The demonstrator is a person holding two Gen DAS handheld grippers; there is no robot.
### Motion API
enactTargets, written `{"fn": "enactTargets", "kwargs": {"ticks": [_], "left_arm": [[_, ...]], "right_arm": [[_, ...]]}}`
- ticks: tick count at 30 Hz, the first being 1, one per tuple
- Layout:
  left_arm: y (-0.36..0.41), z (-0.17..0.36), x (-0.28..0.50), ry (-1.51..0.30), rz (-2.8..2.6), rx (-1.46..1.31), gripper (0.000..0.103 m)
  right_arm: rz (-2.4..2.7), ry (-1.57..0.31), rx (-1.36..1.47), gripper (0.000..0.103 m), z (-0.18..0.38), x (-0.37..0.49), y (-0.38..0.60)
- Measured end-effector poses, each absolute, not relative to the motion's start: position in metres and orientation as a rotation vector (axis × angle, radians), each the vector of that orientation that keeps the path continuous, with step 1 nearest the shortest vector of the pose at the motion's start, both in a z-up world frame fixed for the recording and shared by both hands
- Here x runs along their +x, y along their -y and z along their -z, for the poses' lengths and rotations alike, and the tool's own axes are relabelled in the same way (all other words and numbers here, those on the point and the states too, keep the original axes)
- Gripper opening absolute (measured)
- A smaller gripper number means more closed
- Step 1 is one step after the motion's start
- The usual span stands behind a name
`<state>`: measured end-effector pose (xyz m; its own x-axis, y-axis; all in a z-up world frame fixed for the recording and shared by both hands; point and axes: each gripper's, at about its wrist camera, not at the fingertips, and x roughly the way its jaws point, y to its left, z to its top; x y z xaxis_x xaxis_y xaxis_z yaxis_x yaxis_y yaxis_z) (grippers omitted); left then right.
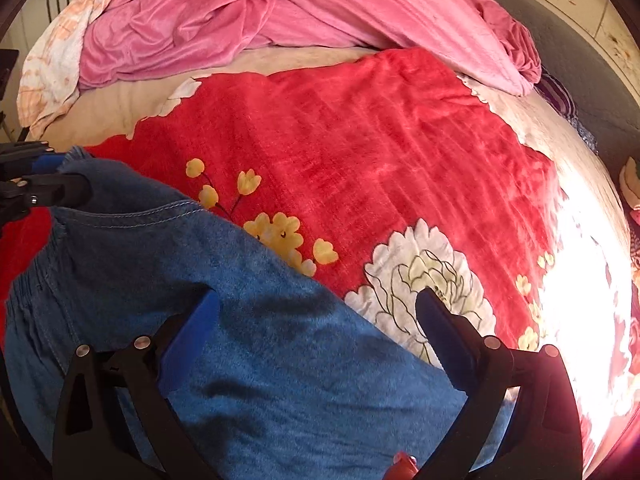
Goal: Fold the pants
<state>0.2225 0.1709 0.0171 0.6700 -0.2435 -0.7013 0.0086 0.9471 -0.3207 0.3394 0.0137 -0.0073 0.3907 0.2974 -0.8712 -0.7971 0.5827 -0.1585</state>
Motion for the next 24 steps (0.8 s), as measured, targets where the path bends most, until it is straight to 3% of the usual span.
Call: {"fn": "enactTargets", "kwargs": {"ticks": [1, 7, 9, 24], "left_arm": [[-0.169, -0.02, 0.22, -0.817, 0.143, -0.291, 0.027], [-0.155, -0.021, 0.214, -0.798, 0.117, -0.209, 0.027], [-0.157, -0.021, 0.21, -0.789, 0.108, -0.211, 0.027], [-0.129, -0.048, 0.139, -0.646, 0.153, -0.189, 0.027]], "right_arm": [[-0.767, -0.928, -0.641, 0.084, 0.01, 0.34, -0.018], [-0.87, -0.954, -0.603, 0.019, 0.017, 0.33, -0.024], [-0.861, -0.92, -0.578, 0.011, 0.009, 0.322, -0.016], [-0.882, -0.714, -0.272, 0.007, -0.057, 0.211, 0.077]]}}
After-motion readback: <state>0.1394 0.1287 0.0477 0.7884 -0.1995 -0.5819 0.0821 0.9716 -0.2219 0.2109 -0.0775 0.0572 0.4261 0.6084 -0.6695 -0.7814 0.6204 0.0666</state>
